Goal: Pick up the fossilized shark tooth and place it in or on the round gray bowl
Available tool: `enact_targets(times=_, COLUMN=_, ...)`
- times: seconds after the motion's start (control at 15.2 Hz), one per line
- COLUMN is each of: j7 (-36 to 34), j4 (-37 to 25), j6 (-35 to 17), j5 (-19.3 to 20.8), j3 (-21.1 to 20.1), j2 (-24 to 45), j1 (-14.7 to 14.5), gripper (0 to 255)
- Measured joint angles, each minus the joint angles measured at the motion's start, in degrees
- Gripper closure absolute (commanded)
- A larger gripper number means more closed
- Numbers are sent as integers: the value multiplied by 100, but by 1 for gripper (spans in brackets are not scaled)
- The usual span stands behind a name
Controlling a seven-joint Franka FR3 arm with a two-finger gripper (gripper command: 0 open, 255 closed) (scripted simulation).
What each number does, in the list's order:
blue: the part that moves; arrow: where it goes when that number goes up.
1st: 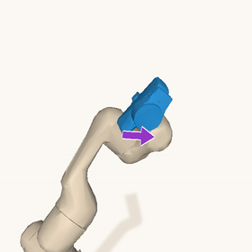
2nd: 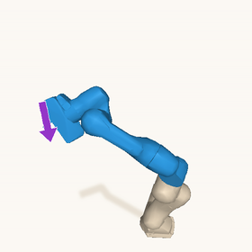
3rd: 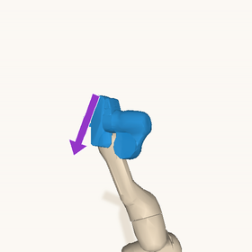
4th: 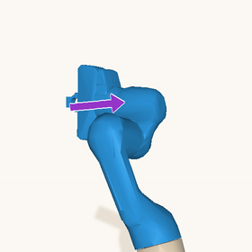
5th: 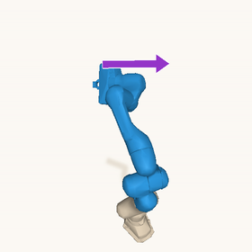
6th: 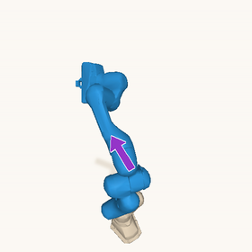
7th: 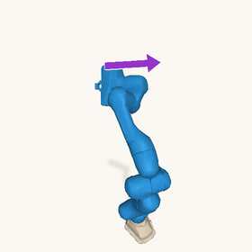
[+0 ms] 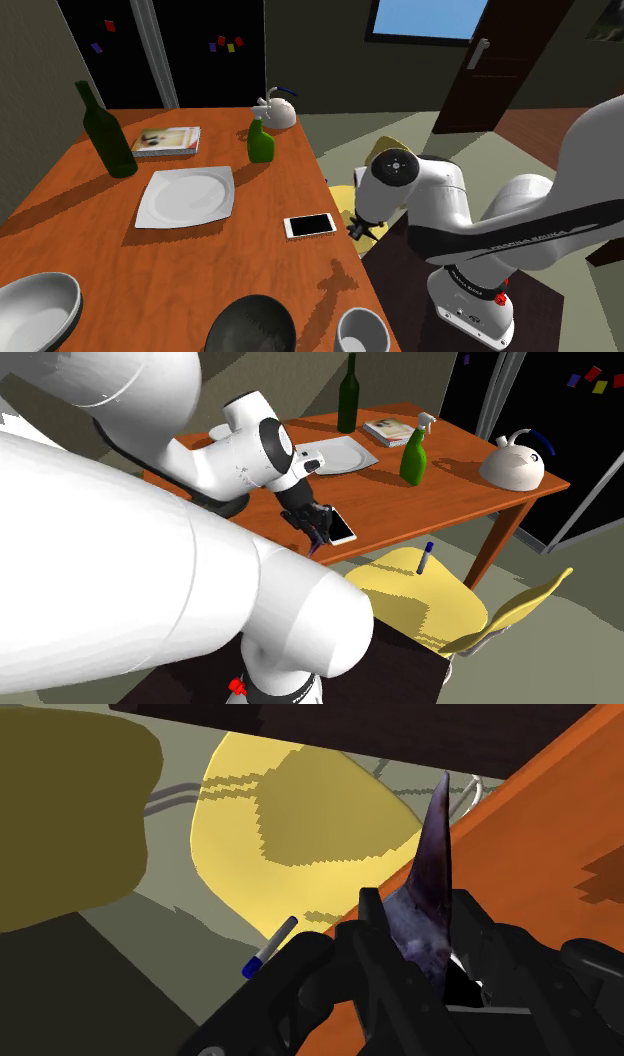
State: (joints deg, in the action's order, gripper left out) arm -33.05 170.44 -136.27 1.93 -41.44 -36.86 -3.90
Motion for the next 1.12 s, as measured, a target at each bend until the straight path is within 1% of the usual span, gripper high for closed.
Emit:
enact_targets(times=0.13, j7=95, j4=-50, j6=226, j5=-62, j3=110, j2=-172, j1=-119, gripper=255)
enact_targets(times=0.59, j7=461, j4=-272, j6=964, j5=-128, j3=497, j2=-720, j1=-341, gripper=255)
enact_targets(times=0.66, j7=415, j4=-350, j6=1024, j5=-147, j3=453, j2=-688, j1=-356, gripper=255)
enact_targets(times=0.79, j7=150, j4=-585, j6=1093, j5=-221, j3=192, j2=-462, j1=-380, gripper=255)
enact_targets(times=0.99, j7=-250, j4=-1090, j6=1209, j5=-217, j3=-227, j2=-15, j1=-250, gripper=255)
enact_targets(times=1.12, j7=-612, j4=-1419, j6=1223, j5=-190, j3=-613, j2=359, j1=-119, gripper=255)
